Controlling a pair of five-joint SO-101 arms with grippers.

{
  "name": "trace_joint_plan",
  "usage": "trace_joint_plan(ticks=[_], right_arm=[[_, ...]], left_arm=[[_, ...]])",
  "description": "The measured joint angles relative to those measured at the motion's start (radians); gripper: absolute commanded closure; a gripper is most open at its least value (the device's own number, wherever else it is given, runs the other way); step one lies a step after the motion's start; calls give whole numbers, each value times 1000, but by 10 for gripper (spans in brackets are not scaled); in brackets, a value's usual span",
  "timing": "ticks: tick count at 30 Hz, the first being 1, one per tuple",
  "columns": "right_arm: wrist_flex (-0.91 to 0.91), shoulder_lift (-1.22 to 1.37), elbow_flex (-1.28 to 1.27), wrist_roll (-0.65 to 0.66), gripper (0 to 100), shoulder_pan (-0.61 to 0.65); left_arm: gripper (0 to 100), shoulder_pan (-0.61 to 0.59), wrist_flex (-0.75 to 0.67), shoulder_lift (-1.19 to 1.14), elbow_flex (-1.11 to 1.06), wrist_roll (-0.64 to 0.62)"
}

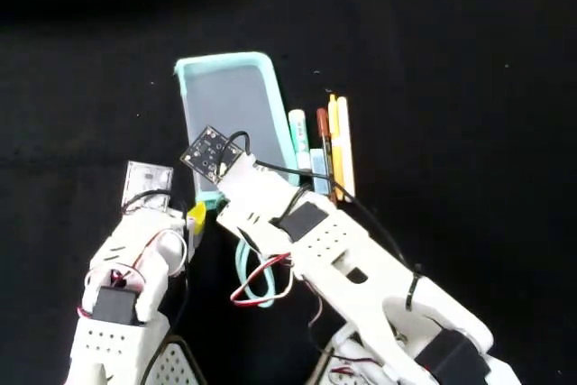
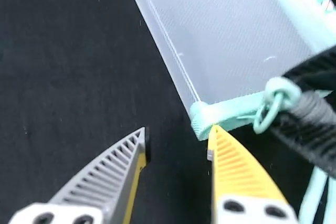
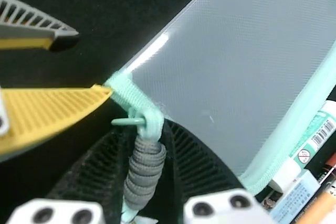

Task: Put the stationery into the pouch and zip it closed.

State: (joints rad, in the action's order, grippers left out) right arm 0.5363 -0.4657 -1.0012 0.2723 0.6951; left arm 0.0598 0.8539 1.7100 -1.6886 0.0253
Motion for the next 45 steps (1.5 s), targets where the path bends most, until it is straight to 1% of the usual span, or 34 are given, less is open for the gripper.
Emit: trace_joint_plan(ticks=[13,20,29,31,33,40,45], right_arm=[[0,0,0,0,987,0],[114,-3,46,0,987,0],[126,-8,64,2,987,0],[126,-8,64,2,987,0],[135,-34,64,2,987,0],[210,-166,66,2,987,0],[216,-183,66,2,987,17]], left_arm=[[793,0,-28,0,0,0],[775,0,-17,0,0,-6],[773,0,-6,0,2,-8],[773,0,17,0,2,-8],[773,0,43,0,2,-8],[773,0,20,0,2,-8],[774,-21,23,0,6,-8]])
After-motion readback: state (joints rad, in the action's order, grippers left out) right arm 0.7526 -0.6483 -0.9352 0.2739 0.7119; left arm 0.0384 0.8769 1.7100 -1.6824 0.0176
